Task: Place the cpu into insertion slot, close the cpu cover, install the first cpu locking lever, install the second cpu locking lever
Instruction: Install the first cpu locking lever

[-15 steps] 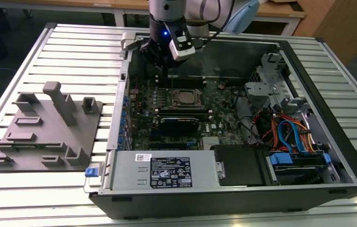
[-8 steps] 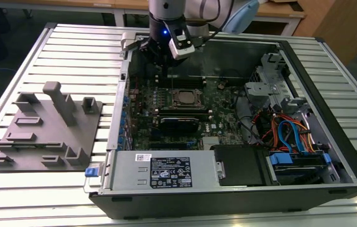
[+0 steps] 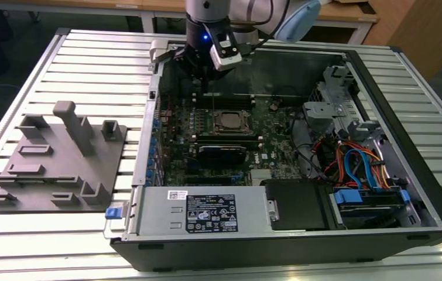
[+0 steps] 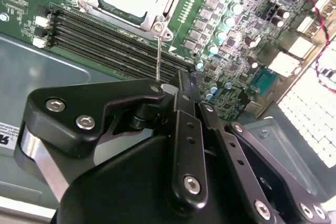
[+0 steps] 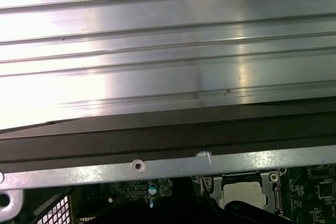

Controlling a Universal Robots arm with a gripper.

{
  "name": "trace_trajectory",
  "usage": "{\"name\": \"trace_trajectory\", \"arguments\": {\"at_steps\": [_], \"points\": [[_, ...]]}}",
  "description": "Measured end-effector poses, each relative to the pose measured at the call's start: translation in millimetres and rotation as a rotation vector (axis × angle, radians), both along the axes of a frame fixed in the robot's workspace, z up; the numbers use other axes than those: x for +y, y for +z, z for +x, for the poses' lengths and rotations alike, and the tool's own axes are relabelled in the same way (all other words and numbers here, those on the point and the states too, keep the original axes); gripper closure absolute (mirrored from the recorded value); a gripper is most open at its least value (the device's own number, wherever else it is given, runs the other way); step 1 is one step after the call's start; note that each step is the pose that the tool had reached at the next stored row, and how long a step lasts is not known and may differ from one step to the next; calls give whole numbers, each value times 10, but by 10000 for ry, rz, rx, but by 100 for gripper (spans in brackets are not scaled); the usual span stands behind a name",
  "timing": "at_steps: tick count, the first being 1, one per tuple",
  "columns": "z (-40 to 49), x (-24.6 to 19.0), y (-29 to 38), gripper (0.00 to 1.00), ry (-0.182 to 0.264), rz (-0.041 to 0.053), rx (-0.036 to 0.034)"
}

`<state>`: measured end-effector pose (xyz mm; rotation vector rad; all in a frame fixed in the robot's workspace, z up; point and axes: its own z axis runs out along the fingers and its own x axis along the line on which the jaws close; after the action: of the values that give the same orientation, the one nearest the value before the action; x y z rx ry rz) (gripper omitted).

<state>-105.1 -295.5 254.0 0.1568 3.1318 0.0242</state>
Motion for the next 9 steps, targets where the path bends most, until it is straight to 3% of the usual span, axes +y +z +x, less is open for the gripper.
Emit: {"name": "trace_trajectory", "arguments": {"at_steps": [9], "points": [[53,5,0,90,-3,-11,0]]}}
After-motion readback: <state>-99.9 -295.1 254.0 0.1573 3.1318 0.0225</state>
